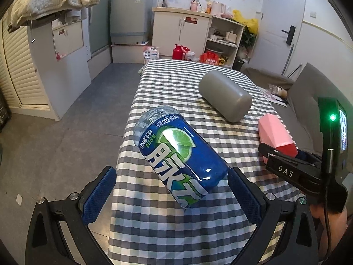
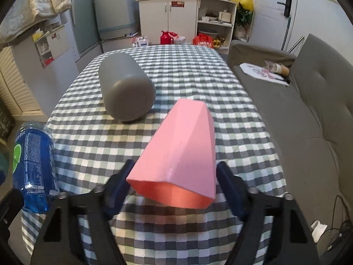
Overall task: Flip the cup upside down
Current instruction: 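Move the right tool toward the pink cup lying on its side, then close the right gripper on the pink cup's open rim end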
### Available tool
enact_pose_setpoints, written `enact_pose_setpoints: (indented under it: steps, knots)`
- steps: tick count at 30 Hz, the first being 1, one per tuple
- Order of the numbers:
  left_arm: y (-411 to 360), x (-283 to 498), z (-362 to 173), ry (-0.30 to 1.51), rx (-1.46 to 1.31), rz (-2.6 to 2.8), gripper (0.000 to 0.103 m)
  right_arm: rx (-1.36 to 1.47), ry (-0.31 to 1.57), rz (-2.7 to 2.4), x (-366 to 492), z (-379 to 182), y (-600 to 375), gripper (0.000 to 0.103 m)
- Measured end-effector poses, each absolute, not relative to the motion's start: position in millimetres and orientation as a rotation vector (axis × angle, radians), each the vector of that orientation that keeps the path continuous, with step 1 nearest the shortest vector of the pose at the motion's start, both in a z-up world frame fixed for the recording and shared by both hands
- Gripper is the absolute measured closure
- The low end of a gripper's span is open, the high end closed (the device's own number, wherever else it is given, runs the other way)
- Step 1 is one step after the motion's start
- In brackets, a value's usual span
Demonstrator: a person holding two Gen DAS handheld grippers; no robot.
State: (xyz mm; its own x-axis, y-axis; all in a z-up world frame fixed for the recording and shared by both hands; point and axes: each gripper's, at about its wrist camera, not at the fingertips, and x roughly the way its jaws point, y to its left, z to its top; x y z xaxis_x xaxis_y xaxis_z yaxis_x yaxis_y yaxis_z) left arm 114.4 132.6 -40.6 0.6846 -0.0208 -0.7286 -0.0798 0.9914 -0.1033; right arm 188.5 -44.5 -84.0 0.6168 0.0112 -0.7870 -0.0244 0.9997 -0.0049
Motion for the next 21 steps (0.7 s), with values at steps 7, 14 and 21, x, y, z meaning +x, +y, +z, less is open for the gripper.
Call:
enact_pose_setpoints:
  steps: [7, 14, 21]
  knots:
    - [126, 103, -33, 0.810, -0.081, 0.060, 0.000, -0.016, 0.917, 0.035, 158, -79, -54, 0.036]
    - [123, 80, -27, 0.819, -0.078, 0.083, 0.000, -0.024, 0.952, 0.063, 106, -74, -55, 0.036]
    - [118, 60, -21, 0.819, -0.081, 0.073, 0.000, -0.022, 0.976, 0.083, 69, -70, -53, 0.036]
